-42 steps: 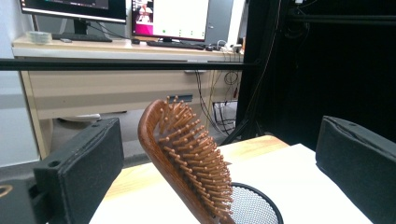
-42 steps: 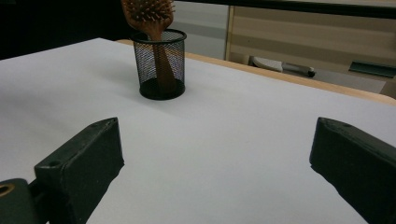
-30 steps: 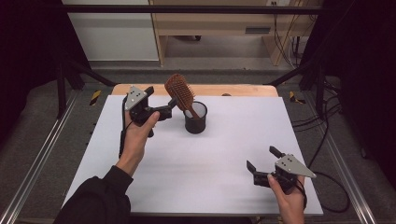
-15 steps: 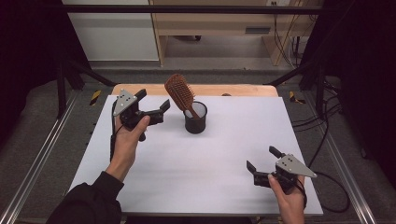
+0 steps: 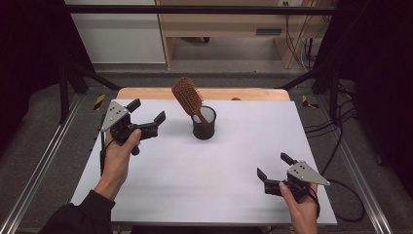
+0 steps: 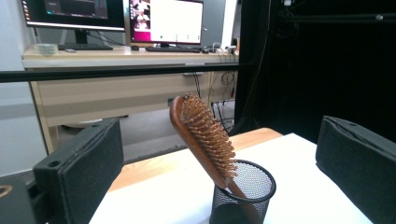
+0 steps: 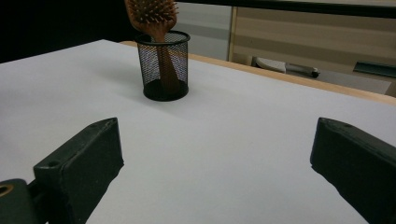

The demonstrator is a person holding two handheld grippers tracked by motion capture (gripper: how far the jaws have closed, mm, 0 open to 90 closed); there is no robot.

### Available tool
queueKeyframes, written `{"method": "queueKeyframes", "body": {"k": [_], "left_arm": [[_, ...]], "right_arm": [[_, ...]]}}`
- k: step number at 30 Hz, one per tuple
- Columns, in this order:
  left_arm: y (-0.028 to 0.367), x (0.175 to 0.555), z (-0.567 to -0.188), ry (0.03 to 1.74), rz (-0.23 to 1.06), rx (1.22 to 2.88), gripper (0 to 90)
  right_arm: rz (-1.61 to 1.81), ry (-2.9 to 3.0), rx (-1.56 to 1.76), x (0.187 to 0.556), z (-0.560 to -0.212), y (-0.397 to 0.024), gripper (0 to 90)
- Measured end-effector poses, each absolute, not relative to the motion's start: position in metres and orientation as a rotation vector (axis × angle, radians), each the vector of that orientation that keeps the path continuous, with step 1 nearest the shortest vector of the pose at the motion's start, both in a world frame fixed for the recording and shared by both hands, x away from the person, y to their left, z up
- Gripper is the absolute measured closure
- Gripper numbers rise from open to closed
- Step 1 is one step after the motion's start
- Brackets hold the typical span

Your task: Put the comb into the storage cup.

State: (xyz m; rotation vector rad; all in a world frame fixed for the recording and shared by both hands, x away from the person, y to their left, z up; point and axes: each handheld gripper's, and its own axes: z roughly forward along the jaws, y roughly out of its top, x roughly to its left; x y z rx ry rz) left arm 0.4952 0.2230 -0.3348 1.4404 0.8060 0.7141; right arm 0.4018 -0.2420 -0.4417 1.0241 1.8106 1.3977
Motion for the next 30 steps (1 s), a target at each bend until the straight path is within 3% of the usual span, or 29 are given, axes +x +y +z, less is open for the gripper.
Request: {"method": "queueKeyframes", "body": {"k": [30], "left_arm": [[0.302, 0.456, -0.356, 0.857, 0.798, 1.392, 1.2]], "right_arm": [[1.383, 1.812, 1.022, 0.401, -0.442, -0.241, 2.5]]}}
